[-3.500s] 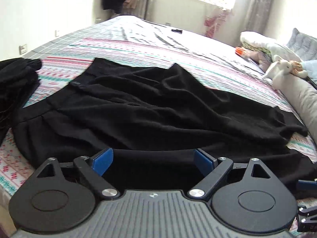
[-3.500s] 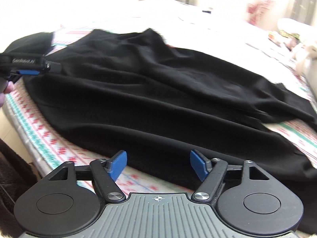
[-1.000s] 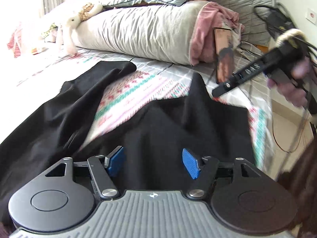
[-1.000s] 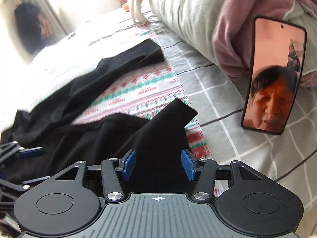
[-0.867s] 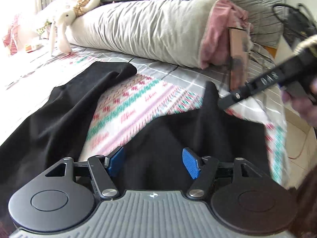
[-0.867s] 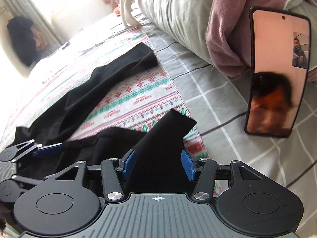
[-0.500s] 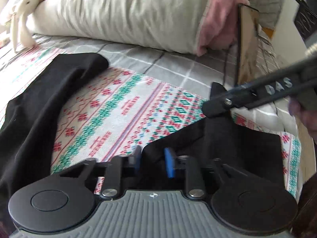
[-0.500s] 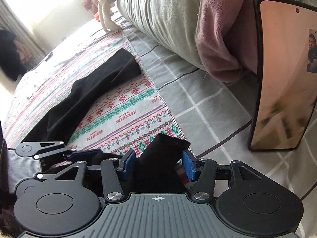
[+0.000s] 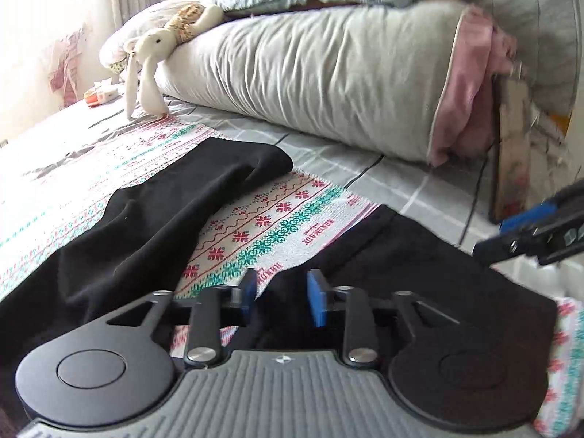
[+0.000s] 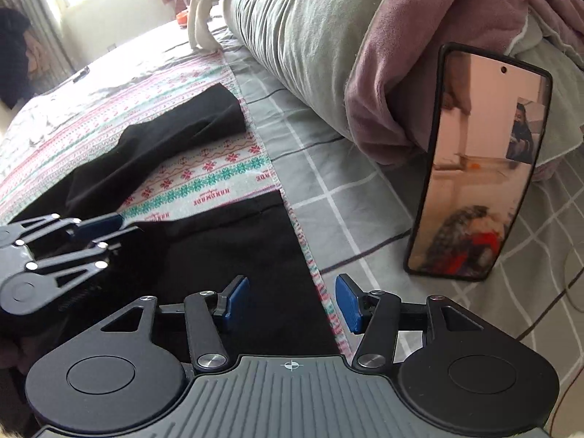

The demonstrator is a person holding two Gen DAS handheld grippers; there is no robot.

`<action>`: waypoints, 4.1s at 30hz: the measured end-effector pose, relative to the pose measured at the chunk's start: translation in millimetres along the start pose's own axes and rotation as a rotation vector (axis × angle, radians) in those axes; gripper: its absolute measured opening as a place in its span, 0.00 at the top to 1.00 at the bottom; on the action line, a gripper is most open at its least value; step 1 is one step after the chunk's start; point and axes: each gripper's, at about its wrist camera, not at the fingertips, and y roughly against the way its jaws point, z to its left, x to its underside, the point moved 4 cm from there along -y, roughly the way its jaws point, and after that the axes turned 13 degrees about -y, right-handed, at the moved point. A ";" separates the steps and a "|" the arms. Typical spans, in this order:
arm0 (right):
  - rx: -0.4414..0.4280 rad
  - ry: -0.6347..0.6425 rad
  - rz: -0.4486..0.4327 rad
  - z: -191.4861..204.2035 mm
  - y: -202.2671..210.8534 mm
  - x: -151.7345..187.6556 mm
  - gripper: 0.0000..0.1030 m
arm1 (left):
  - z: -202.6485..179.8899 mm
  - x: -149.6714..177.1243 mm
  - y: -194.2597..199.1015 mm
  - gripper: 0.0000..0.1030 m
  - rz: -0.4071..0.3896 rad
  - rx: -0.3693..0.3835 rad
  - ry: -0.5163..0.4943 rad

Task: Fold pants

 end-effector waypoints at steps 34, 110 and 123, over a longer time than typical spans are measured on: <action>0.278 0.137 -0.107 3.2 34.4 106.3 0.98 | -95.3 144.2 142.4 0.84 -0.037 0.082 -0.022; -0.170 -0.271 -0.143 94.6 -102.3 -46.6 0.44 | 184.4 -58.5 -141.0 0.13 0.127 -0.080 0.068; -0.286 -0.282 -0.190 92.7 -119.1 -60.2 0.49 | 182.2 -90.8 -189.3 0.83 0.132 -0.109 -0.072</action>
